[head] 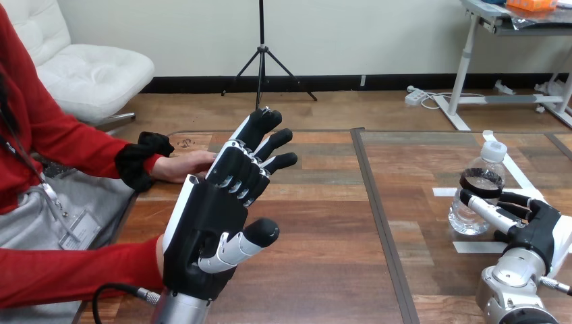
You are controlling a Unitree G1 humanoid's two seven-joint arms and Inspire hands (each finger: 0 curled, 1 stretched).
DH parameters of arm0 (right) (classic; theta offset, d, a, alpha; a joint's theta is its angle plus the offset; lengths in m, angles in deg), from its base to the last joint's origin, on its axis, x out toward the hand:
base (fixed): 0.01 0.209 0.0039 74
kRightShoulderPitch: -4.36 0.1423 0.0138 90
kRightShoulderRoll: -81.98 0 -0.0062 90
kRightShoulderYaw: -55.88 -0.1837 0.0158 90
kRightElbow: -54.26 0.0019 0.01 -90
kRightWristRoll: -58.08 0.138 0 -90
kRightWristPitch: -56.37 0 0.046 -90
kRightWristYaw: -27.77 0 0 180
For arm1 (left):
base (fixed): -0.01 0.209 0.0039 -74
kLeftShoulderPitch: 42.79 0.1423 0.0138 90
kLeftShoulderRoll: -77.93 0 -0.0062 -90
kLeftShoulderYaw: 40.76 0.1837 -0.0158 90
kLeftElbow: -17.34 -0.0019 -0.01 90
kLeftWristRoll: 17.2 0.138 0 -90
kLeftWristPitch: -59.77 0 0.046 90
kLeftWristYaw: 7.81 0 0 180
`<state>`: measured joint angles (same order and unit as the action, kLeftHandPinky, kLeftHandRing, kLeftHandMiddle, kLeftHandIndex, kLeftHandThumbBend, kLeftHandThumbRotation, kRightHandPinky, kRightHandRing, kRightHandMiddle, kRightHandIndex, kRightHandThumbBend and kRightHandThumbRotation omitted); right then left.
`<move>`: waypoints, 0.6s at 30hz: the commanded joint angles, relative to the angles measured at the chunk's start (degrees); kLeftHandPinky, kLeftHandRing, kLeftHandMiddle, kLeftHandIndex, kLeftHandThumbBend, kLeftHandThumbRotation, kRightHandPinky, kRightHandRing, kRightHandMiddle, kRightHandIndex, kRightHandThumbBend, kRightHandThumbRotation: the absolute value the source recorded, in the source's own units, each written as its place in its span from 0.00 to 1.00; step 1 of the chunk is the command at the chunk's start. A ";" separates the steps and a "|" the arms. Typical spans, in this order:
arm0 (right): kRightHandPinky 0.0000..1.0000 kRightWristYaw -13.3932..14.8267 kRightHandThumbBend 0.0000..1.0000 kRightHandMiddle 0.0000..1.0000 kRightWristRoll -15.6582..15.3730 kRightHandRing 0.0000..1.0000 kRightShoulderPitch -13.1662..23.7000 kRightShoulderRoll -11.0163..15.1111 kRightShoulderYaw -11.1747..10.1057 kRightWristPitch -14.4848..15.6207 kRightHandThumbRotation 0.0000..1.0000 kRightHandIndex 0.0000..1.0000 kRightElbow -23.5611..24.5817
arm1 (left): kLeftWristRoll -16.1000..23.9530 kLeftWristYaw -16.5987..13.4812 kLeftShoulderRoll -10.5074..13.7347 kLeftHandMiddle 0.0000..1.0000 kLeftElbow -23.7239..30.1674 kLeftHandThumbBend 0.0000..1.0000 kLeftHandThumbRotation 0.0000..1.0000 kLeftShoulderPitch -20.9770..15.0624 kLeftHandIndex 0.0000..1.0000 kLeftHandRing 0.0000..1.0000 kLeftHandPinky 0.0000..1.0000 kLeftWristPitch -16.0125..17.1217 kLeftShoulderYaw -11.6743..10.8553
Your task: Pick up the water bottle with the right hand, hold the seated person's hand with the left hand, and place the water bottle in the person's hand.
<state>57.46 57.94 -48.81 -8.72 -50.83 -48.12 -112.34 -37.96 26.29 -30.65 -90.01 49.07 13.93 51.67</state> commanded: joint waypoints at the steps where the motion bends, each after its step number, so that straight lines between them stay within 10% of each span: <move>1: 0.53 0.45 0.90 0.59 0.19 0.59 4.23 0.14 -0.26 -0.96 0.00 0.51 1.00 | -0.25 0.23 -0.69 0.93 0.99 1.00 0.57 -3.08 0.91 0.89 0.81 0.15 0.62; 18: 0.54 -0.84 0.94 0.59 0.82 0.59 3.72 -0.34 -0.55 -2.42 0.00 0.54 1.45 | -1.70 2.09 -1.36 0.94 -0.14 1.00 0.56 -4.94 0.91 0.91 0.83 -1.57 1.38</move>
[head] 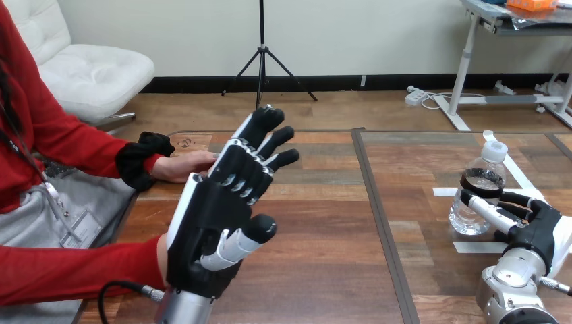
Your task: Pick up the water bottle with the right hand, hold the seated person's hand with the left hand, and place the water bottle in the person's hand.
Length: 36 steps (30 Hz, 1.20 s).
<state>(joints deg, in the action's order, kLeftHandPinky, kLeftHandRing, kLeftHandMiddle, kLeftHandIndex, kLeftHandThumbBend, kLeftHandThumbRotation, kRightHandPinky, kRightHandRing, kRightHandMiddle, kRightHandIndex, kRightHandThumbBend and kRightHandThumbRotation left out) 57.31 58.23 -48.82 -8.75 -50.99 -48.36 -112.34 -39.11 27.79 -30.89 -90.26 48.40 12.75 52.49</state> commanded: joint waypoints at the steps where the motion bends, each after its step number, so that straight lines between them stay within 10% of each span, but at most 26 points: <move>1: 0.54 -0.90 0.94 0.60 0.64 0.59 3.71 -0.34 -0.45 -2.22 0.00 0.54 1.46 | -0.62 0.62 -1.14 0.94 0.13 1.00 0.56 -4.27 0.91 0.91 0.83 -0.51 0.60; 36: 0.87 -11.37 1.00 0.96 -2.57 0.94 4.68 2.07 3.17 -0.62 0.24 0.96 1.37 | -1.33 1.69 -1.95 0.94 0.96 1.00 0.54 -3.56 0.91 0.90 0.82 -0.03 1.00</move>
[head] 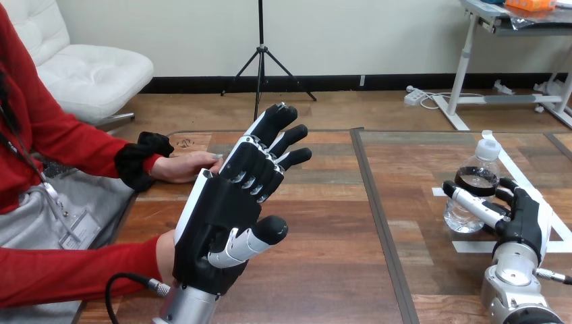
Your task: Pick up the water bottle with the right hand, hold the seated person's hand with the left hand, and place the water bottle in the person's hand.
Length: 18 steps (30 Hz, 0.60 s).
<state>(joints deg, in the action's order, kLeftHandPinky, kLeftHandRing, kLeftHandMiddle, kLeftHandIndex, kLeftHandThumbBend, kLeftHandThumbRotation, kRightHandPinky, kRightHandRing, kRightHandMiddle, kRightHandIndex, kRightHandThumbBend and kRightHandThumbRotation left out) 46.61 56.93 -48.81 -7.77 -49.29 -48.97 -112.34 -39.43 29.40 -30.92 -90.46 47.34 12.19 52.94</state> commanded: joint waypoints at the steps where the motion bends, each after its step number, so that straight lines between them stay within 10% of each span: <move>1: 0.87 -0.64 1.00 0.97 -1.38 0.95 4.71 1.13 1.56 0.05 0.24 0.97 1.38 | -1.08 0.11 -1.91 0.94 1.21 1.00 0.55 -2.44 0.91 0.90 0.82 0.47 0.57; 18: 0.84 -2.82 1.00 1.00 -1.77 0.98 5.39 1.74 2.08 1.16 0.31 1.00 1.21 | -1.90 0.71 -1.83 0.95 1.63 1.00 0.55 -1.44 0.92 0.91 0.83 0.55 0.90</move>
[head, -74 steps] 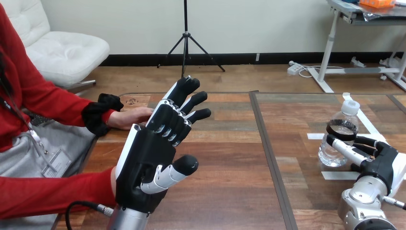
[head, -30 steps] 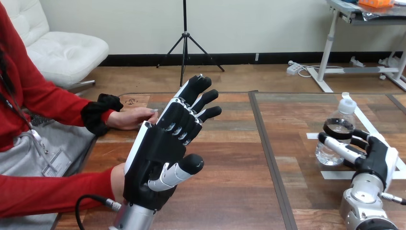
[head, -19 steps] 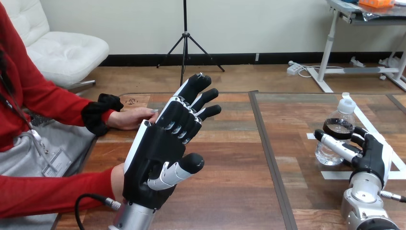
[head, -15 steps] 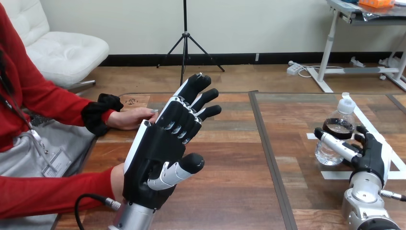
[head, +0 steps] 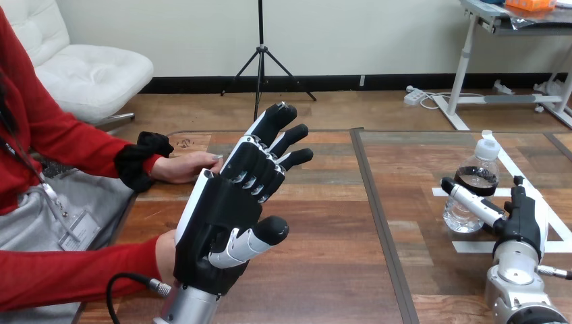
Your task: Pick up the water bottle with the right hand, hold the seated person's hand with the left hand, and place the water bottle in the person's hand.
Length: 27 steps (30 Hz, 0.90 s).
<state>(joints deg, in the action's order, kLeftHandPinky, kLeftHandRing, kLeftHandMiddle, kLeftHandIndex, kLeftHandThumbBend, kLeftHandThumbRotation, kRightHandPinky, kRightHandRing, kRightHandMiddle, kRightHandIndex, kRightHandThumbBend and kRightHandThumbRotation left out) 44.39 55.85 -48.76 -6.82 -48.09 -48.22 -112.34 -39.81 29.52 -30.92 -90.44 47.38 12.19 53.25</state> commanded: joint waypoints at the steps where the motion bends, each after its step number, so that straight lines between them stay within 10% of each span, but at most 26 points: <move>1: 0.85 -0.39 1.00 1.00 -0.99 0.98 5.35 0.84 1.16 0.55 0.33 1.00 1.21 | -1.63 0.71 -1.80 0.95 1.62 1.00 0.55 -1.46 0.92 0.91 0.83 0.54 0.61; 27: 0.86 0.10 1.00 1.00 -1.88 0.98 5.84 1.14 1.83 1.07 0.34 1.00 0.88 | -2.29 0.48 -1.61 0.94 4.08 1.00 0.54 -0.07 0.92 0.91 0.82 0.76 1.58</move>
<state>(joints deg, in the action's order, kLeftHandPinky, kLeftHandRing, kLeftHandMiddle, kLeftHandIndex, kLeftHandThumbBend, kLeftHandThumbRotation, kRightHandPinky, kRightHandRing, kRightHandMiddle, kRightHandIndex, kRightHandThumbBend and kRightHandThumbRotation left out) 43.91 54.88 -48.37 -6.21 -47.14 -47.32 -112.34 -41.35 29.75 -30.89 -89.74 47.96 12.19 54.16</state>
